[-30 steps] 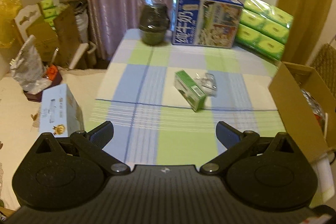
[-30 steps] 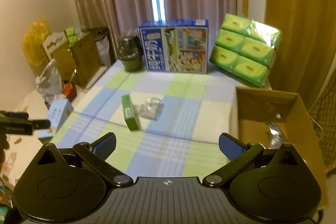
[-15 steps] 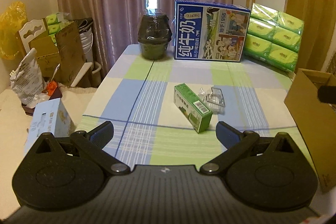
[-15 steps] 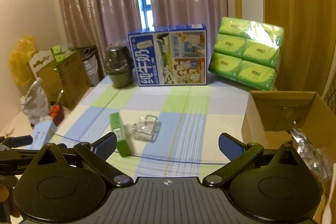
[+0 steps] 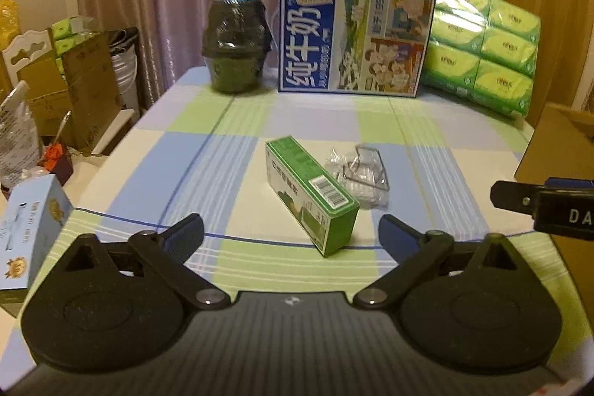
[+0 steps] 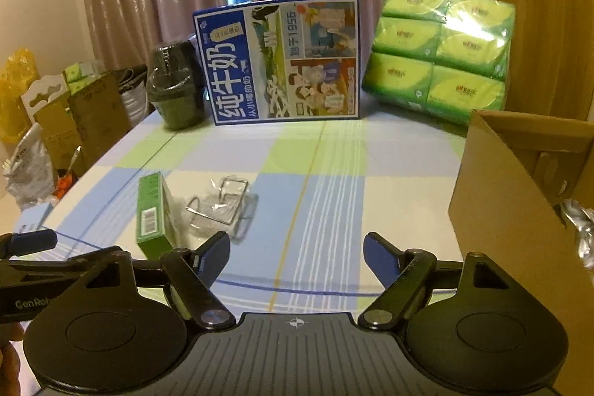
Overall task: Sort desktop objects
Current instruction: 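Move both tools back toward the green box and plastic-wrapped wire rack, then grasp the green medicine box with the left tool while the right tool grasps the wrapped wire rack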
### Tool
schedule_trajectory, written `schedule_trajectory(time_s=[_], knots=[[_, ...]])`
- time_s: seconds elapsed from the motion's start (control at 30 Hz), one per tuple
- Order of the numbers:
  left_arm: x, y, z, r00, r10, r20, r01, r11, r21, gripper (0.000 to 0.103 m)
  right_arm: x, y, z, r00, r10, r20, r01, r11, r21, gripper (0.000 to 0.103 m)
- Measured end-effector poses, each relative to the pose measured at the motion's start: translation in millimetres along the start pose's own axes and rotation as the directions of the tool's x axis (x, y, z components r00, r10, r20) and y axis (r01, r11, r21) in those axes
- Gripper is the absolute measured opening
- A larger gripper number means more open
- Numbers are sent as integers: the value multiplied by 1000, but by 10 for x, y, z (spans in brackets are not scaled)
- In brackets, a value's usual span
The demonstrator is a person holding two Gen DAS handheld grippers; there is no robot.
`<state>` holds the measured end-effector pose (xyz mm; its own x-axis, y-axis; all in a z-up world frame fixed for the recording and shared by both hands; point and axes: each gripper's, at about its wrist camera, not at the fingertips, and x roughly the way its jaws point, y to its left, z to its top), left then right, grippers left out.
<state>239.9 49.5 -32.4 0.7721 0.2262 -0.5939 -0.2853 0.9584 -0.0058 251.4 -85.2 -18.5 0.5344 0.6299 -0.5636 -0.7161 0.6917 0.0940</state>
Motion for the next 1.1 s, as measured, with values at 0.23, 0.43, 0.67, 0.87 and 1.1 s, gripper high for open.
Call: schedule_trajectory(time_s=[0.23, 0.43, 0.67, 0.87, 1.1], knots=[[241, -51, -79, 1000, -28, 11, 28, 998, 55, 92, 307, -46, -29, 1000, 12, -14, -12, 999, 39, 69], [512, -133, -14, 997, -82, 18, 80, 993, 90, 84, 531, -65, 19, 1000, -8, 3, 8, 1000, 15, 65], [767, -133, -12, 998, -68, -4, 68, 989, 129, 55, 747, -36, -20, 999, 48, -24, -48, 999, 23, 65], [791, 40, -19, 1000, -6, -4, 6, 986, 164, 28, 861, 151, 23, 994, 109, -19, -108, 994, 4, 65], [820, 284, 19, 999, 32, 12, -33, 990, 139, 26, 1036, 420, 53, 989, 146, -26, -147, 988, -44, 69]])
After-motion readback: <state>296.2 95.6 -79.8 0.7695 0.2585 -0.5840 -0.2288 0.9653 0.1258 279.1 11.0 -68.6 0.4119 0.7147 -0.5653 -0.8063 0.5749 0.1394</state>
